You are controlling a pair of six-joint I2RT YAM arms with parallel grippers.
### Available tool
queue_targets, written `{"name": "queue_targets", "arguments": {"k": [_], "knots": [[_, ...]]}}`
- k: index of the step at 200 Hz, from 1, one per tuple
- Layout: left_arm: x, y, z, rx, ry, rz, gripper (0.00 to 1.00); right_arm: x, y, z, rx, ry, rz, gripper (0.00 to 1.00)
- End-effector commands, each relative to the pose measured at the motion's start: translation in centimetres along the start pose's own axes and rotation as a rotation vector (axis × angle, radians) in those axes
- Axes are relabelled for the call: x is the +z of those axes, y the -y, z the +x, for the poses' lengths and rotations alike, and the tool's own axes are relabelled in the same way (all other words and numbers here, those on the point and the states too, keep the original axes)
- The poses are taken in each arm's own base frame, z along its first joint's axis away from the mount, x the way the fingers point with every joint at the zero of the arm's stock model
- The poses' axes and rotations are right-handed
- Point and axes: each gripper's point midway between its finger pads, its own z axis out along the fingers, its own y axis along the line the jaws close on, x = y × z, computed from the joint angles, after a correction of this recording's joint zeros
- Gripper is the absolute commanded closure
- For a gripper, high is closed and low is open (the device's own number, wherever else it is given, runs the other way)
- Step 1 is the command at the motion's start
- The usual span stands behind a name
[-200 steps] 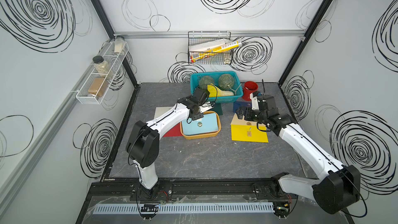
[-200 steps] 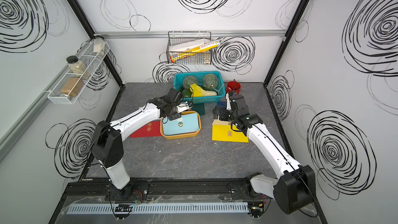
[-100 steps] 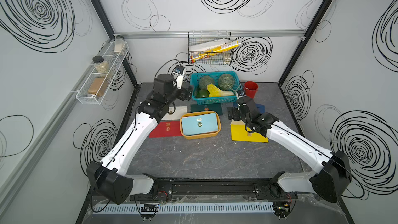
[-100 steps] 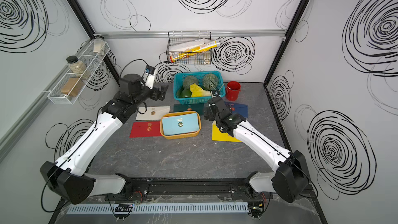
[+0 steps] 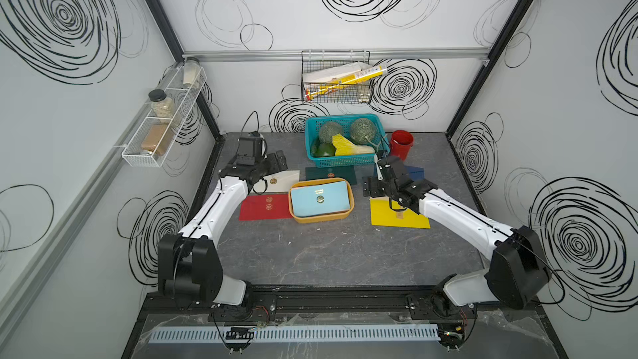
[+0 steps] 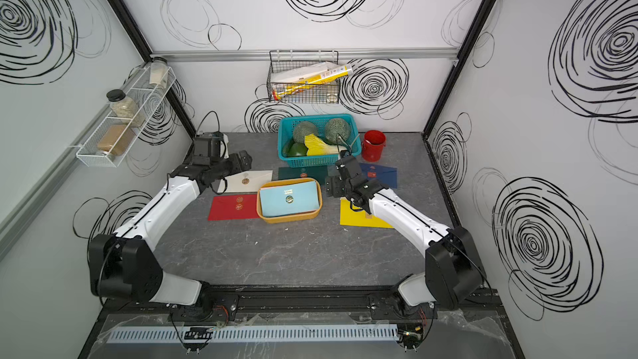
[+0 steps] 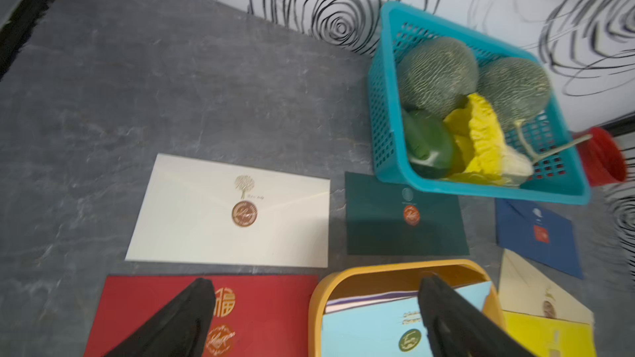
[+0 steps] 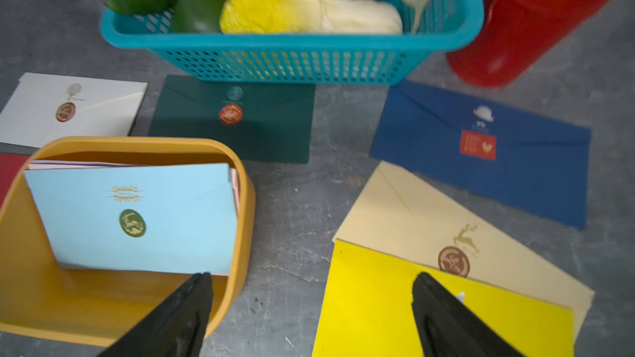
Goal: Put the sealed envelopes into the storage box
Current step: Pick up the envelope from the center of the board.
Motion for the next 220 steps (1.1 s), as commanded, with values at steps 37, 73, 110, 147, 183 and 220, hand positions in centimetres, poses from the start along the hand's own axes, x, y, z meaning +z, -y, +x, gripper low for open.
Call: {"name": "queue_targets", "arguments": {"k": [37, 73, 110, 147, 183, 220], "knots": [[-4.6, 0.0, 5.9, 0.01, 0.037, -0.183, 0.01, 1.3, 5.3, 8.5, 0.275, -0.271, 0.007, 0.05], [-4.9, 1.2, 10.4, 0.048, -0.018, -0.172, 0.01, 3.6, 5.6, 11.4, 0.292, -0.344, 0.01, 0.05], [-5.4, 3.1, 11.7, 0.092, -0.024, -0.134, 0.01, 4.7, 5.7, 14.1, 0.315, -0.411, 0.01, 0.07], [-6.6, 5.3, 11.7, 0.086, -0.019, -0.092, 0.01, 4.5, 4.4, 18.1, 0.308, -0.497, -0.027, 0.09], [-6.5, 5.2, 13.2, 0.082, -0.064, -0.161, 0.01, 3.1, 0.9, 21.8, 0.239, -0.574, -0.031, 0.09], [-5.8, 5.0, 14.7, 0.039, -0.105, -0.166, 0.01, 1.4, -0.7, 24.0, 0.246, -0.593, -0.06, 0.1]]}}
